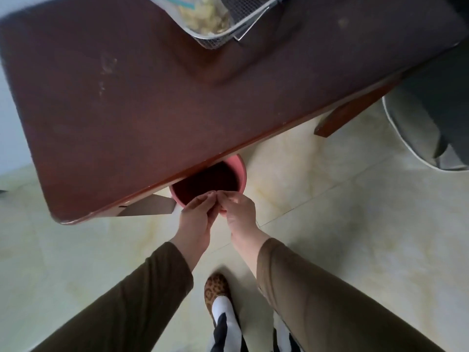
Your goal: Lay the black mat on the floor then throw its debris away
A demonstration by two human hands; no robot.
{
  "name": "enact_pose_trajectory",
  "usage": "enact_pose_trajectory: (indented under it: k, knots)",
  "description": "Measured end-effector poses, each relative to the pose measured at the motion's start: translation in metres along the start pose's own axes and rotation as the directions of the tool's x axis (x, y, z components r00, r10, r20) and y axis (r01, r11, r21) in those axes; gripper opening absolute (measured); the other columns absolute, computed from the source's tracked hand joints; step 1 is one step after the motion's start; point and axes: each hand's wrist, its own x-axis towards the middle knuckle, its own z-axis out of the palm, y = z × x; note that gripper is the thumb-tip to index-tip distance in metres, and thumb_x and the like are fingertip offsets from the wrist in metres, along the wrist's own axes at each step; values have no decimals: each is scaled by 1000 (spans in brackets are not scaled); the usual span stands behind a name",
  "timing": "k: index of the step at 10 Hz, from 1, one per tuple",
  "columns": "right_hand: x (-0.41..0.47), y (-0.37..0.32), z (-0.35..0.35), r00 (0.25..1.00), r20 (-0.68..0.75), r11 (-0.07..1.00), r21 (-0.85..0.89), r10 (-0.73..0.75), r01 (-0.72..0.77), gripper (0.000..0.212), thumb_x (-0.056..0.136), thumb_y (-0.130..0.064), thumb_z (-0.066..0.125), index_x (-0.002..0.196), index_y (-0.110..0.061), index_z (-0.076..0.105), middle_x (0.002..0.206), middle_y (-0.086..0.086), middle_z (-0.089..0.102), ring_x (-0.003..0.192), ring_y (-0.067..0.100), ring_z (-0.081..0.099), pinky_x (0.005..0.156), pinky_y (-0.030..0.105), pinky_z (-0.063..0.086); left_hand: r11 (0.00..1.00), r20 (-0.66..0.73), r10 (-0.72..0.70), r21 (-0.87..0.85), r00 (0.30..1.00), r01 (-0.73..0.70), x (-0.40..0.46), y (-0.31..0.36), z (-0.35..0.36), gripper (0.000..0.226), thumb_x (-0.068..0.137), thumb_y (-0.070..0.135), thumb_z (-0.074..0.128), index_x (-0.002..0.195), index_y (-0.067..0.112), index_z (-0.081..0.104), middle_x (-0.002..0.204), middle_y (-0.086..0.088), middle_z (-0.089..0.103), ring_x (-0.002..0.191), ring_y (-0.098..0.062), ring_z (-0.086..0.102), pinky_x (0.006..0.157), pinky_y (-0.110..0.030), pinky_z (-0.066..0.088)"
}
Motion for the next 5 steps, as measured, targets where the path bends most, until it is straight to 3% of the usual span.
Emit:
enact_pose_trajectory:
  k: [1, 2, 3, 4, 5]
  knots:
    - [35, -2, 7, 995, 57, 997, -2, 79, -79, 6, 93, -8, 67, 93, -10, 72, 85, 7, 74, 77, 20, 71, 67, 24, 57, 1000, -70, -24, -13, 997, 23, 33, 4, 4, 12, 96, 1, 61, 103, -2, 69, 97, -16, 73, 87, -23, 72, 84, -29, 59]
    - [65, -2, 10, 989, 103, 994, -44, 107, -103, 13, 92, -7, 67, 84, -14, 74, 82, 4, 76, 78, 15, 73, 72, 22, 59, 999, -114, -31, -22, 993, 29, 61, 5, 5, 13, 95, 6, 65, 106, 2, 71, 98, -12, 76, 91, -21, 75, 82, -28, 62]
    - [93, -3, 10, 980, 125, 984, -110, 155, -141, 27, 94, -2, 60, 75, -16, 74, 74, 1, 76, 77, 15, 71, 68, 20, 58, 994, -147, -85, -86, 986, 73, 86, 3, 3, 20, 98, 15, 62, 110, 0, 69, 107, -14, 75, 97, -21, 75, 89, -32, 60]
    - [105, -11, 3, 959, 150, 939, -284, 241, -192, 41, 97, 3, 49, 137, -6, 53, 133, 19, 61, 119, 32, 61, 95, 37, 52, 990, -247, -140, -68, 959, 127, 96, 2, 2, 26, 102, 22, 56, 118, 2, 60, 117, -12, 65, 112, -27, 67, 93, -38, 56]
    - [109, -8, -14, 947, 153, 895, -397, 282, -202, 53, 95, 5, 46, 147, -3, 41, 151, 24, 45, 136, 39, 49, 105, 44, 48, 985, -317, -171, -74, 933, 156, 94, -1, -7, 41, 102, 19, 56, 138, 2, 48, 128, -14, 57, 119, -30, 59, 99, -44, 53]
